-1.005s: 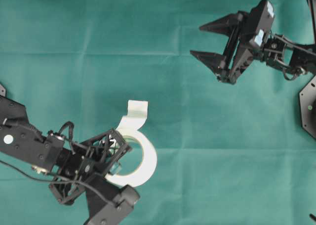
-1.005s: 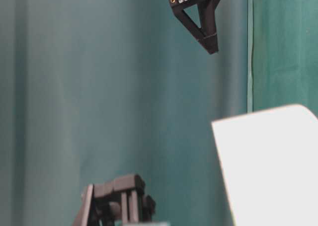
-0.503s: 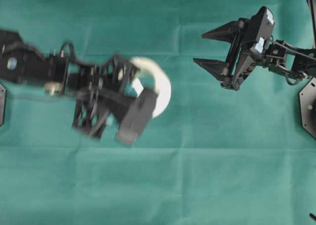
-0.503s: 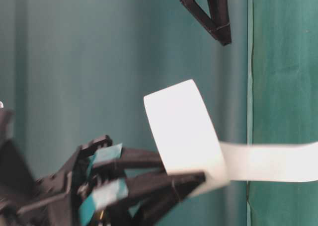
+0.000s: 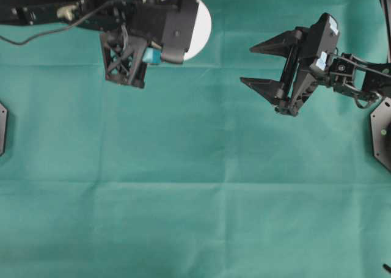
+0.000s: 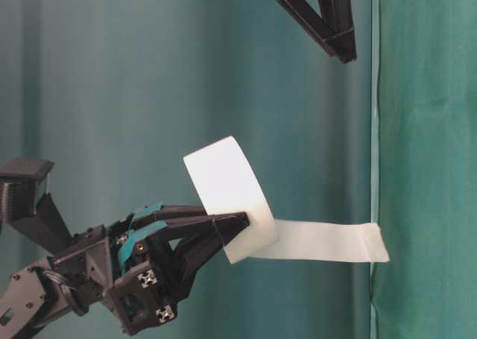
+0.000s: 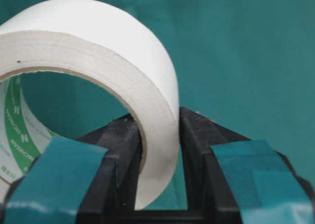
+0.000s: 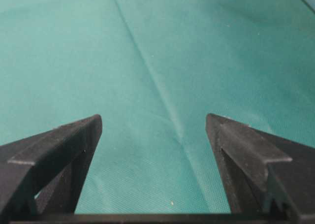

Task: Peel off the duct tape with your right arm.

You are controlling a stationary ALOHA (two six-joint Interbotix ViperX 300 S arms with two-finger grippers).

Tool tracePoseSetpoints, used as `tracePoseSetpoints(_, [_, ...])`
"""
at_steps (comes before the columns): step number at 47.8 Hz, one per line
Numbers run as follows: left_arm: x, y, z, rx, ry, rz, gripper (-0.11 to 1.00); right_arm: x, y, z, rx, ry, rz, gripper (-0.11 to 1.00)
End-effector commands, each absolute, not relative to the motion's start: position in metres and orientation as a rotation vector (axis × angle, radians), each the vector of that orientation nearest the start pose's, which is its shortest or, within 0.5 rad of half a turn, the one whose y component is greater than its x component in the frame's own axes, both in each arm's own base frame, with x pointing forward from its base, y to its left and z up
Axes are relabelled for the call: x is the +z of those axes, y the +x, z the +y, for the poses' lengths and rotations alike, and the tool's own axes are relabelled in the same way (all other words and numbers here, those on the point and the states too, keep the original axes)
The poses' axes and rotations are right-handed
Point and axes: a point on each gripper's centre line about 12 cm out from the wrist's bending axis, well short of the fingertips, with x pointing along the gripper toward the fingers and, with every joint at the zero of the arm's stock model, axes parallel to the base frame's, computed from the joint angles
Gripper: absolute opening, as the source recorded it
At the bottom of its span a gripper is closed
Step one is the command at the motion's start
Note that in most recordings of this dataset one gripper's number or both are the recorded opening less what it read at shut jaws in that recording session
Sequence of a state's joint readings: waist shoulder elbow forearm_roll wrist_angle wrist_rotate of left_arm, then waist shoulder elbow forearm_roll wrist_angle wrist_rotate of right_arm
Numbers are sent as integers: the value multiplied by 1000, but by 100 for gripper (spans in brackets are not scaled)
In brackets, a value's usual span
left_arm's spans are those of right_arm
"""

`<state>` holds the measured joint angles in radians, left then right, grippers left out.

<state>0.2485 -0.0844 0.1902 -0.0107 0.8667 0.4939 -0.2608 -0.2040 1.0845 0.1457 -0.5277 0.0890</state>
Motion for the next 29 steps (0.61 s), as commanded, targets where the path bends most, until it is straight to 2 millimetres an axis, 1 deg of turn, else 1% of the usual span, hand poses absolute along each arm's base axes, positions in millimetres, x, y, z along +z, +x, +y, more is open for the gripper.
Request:
tracePoseSetpoints(1, [311, 391, 98, -11, 330, 966, 20, 167, 288, -84, -361, 239, 292, 57])
tracePoseSetpoints(10, [283, 400, 82, -66, 333, 1024, 20, 168, 288, -84, -361, 239, 291, 57])
tracePoseSetpoints(15, [271, 404, 73, -87, 337, 1030, 20, 168, 288, -84, -361, 239, 291, 57])
tracePoseSetpoints(21, [264, 407, 65, -99, 349, 1004, 20, 168, 288, -84, -361, 239, 291, 57])
tracePoseSetpoints(29, [259, 413, 44, -125, 370, 946, 20, 168, 288, -84, -361, 239, 291, 57])
